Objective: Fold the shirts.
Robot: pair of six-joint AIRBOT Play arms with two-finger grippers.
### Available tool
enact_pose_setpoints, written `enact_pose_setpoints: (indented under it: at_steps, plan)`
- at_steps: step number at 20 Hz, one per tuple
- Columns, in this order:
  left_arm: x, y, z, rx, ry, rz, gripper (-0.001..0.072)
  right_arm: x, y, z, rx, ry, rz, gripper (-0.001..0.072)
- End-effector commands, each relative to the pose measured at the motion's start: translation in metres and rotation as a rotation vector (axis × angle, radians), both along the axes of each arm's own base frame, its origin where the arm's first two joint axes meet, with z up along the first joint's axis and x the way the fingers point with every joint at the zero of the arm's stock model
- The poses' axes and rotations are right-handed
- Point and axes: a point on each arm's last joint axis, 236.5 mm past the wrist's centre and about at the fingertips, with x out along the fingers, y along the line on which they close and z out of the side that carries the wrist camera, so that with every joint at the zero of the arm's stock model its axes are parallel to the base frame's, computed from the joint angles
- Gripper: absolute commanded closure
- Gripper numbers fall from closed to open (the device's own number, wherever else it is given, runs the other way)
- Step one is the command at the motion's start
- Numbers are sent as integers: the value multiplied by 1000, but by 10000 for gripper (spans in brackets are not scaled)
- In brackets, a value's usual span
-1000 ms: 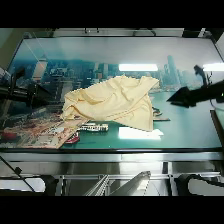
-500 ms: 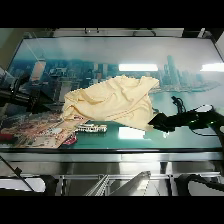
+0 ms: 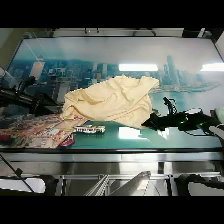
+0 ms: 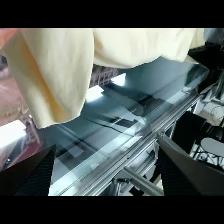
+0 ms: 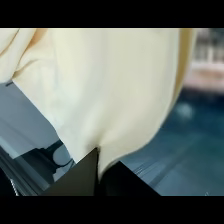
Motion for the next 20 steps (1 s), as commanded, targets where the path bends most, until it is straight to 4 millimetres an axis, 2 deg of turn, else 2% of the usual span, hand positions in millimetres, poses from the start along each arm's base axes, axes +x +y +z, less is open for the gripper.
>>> enact_pose_setpoints:
  at_steps: [1, 3, 6, 9, 12, 13, 16, 17, 20]
  plan:
    - [-6, -1, -25, 214, 11, -134, -6, 0, 5, 7, 28, -14, 9, 690]
    - [-6, -4, -37, 323, -12, -222, -6, 0, 5, 7, 27, -22, 14, 690]
    - [-2, -27, -50, 340, -33, -282, -2, 0, 5, 7, 26, -26, 18, 690]
    - [-7, -38, -70, 330, 15, -324, 20, 0, 5, 7, 26, -29, 19, 691]
    - [-11, -43, -83, 304, 55, -331, 186, 1, 5, 7, 28, -28, 18, 691]
    - [-11, -44, -84, 302, 58, -331, 269, 1, 5, 7, 28, -28, 17, 691]
    - [-5, -35, -78, 303, 42, -325, 611, -2, 7, 9, 40, -23, 27, 690]
    - [1, -31, -72, 303, 29, -319, 686, -3, 8, 10, 47, -20, 32, 691]
    - [19, -26, -47, 294, -21, -302, 684, -10, 13, 18, 79, -13, 61, 691]
